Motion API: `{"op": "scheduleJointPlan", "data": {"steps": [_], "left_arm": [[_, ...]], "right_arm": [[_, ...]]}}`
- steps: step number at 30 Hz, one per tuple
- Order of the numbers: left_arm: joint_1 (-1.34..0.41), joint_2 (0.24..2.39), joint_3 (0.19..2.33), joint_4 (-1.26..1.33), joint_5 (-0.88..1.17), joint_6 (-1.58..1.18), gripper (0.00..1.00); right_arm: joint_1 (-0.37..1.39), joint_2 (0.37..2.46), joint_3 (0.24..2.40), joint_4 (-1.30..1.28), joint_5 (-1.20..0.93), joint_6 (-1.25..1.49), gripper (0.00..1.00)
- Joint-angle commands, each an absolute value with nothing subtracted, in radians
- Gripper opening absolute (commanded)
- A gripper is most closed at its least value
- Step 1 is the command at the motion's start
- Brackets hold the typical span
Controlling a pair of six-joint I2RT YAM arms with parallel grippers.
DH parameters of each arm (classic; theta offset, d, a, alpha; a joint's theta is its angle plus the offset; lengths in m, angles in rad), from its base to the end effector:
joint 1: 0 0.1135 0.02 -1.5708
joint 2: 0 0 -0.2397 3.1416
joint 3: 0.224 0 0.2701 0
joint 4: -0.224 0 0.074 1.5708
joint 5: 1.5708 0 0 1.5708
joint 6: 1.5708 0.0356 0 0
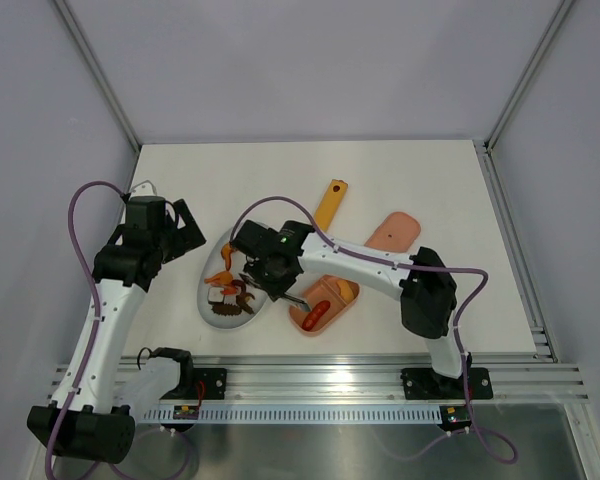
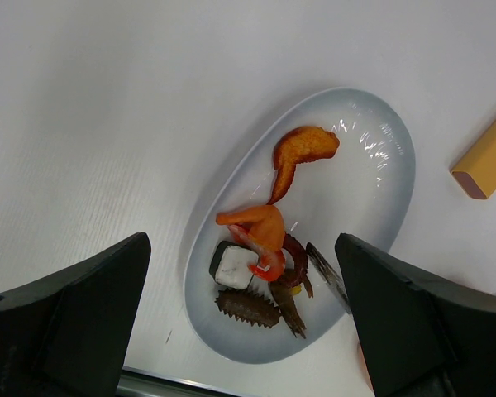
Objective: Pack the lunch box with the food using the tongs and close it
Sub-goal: Adjust the fake food on the plate.
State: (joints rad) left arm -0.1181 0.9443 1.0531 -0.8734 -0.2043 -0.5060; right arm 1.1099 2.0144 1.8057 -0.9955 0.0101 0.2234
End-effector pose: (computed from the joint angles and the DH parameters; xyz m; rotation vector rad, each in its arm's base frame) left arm 0.2127 -0.0180 0.3206 -0.5454 2.2518 -0.0772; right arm 0.1926 0.3870 0.2318 -1.2116 2.5582 0.3132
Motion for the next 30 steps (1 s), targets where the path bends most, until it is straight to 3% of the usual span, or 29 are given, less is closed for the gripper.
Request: {"op": "scheduleJointPlan", "data": {"steps": [1,10,15,20,30], "left_arm": [[-0.112,0.923,1.048,-0.851,-0.192,-0.499,0.99],[-0.113,0.923,1.051,-0.851,-0.192,-0.497,0.99],[-0.112,0.927,1.051,-0.853,-0.196,-0.497,0.99],[-0.112,0.93,1.046,-0.847,-0.195,-0.499,0.99],[-0.112,0.937,1.043,-0.845,-0.196,-0.502,0.99]], "right_arm": [[1.114,1.937,1.818,-1.026,0.089,0.233,0.2],[1.115,1.963,1.904,-1.077,0.169,0.224,0.25],[1.115,1.97,1.917,-1.058,0.112,0.203,0.4],[1.115,1.974,1.916,-1.058,0.06,0.18,0.46],[1.124,1.982,1.925,-1.042,0.043,0.161,0.48]]}}
